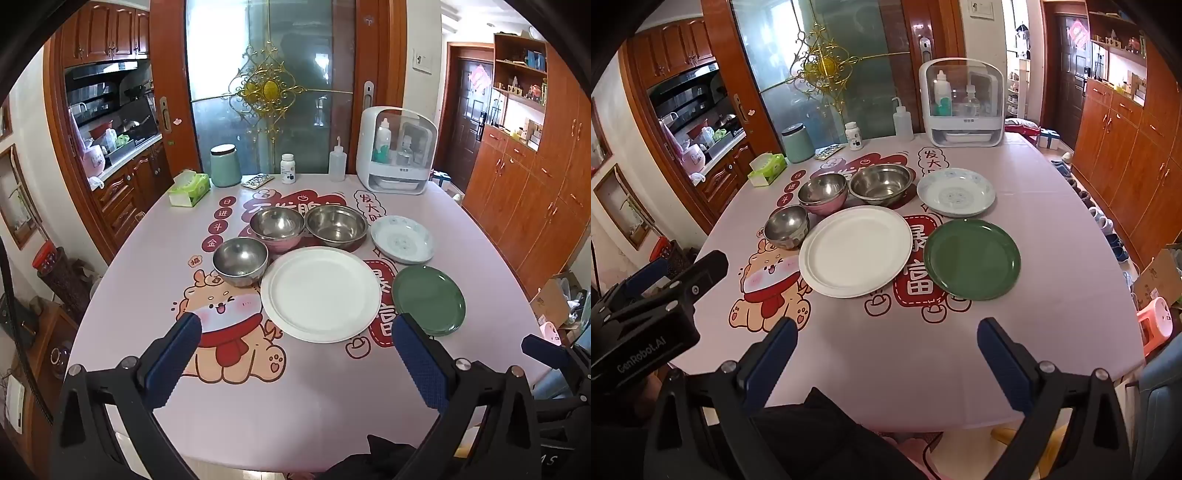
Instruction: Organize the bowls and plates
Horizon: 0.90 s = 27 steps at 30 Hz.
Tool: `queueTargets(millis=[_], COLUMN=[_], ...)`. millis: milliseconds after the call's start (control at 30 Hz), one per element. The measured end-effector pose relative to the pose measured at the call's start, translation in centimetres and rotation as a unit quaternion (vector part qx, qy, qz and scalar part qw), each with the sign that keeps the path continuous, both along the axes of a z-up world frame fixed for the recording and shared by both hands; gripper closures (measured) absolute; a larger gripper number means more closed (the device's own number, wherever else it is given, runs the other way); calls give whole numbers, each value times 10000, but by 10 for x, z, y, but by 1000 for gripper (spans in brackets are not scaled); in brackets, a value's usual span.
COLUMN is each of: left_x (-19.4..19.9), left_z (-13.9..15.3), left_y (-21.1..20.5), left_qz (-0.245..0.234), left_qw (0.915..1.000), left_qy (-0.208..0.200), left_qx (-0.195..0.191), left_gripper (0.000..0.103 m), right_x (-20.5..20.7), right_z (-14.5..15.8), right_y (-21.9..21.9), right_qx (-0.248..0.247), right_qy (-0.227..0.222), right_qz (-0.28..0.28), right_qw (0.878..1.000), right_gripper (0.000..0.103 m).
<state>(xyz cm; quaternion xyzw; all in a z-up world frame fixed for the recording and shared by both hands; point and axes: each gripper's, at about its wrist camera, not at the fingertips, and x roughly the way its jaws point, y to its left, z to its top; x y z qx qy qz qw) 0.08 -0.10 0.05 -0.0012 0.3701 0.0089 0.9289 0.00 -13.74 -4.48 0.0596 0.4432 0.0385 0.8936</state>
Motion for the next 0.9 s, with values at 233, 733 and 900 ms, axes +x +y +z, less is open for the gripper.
queueTargets(millis=[233, 733, 900], left_x=[-3, 3, 10], left_z=[1, 3, 0], left_y=[3, 5, 6], left_qz=[-108, -186, -177], left_qw=[9996, 9992, 9993], left_qy=[-202, -246, -188], left_qx=[-186, -256, -262], left_gripper=[1, 1, 1], right_x=[2, 4, 4], right_z=[1, 4, 6], right_y=[2, 7, 9], right_qx=[-67, -89, -151], right_qy=[20, 32, 9], right_qz=[4, -6, -34], right_qw=[10000, 10000, 9999], right_gripper=[5, 5, 5])
